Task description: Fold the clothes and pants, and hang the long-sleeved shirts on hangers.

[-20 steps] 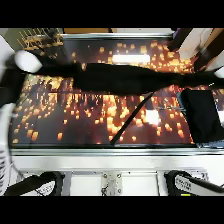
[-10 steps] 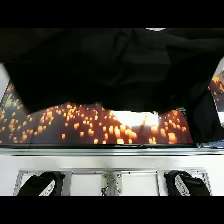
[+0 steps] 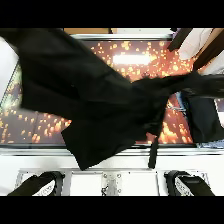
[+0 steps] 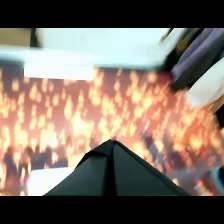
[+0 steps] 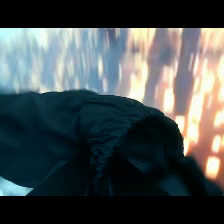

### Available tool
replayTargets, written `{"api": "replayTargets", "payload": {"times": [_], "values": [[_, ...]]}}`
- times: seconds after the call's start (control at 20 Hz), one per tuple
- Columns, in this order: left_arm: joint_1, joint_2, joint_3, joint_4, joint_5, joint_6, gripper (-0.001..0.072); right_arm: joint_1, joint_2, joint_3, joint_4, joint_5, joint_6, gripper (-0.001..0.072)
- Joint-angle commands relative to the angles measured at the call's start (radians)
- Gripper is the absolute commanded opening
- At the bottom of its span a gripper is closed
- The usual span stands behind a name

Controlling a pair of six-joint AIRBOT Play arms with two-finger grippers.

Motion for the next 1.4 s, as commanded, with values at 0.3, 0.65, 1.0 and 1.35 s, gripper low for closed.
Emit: {"api": "replayTargets", "payload": {"times": [0.3, 0.65, 1.0, 1.35], "values": [[0.024, -0.519, 0.005, -0.053, 0.095, -0.003, 0.0004, 0.035, -0.495, 0.038, -0.145, -0.208, -0.042, 0.0031], [0.043, -0.282, -0.236, -0.06, -0.002, 0.083, 0.0003, 0.039, -0.372, -0.056, -0.322, -0.079, -0.096, 0.0031], [0.031, 0.02, -1.003, -0.075, 0.193, 0.083, 0.0003, 0.078, -0.269, -0.482, -0.329, -0.239, -0.104, 0.0032], [-0.088, 0.071, -1.408, -0.082, 0.419, 0.08, 0.0003, 0.09, -0.274, -0.715, -0.336, -0.42, -0.103, 0.0032]]}}
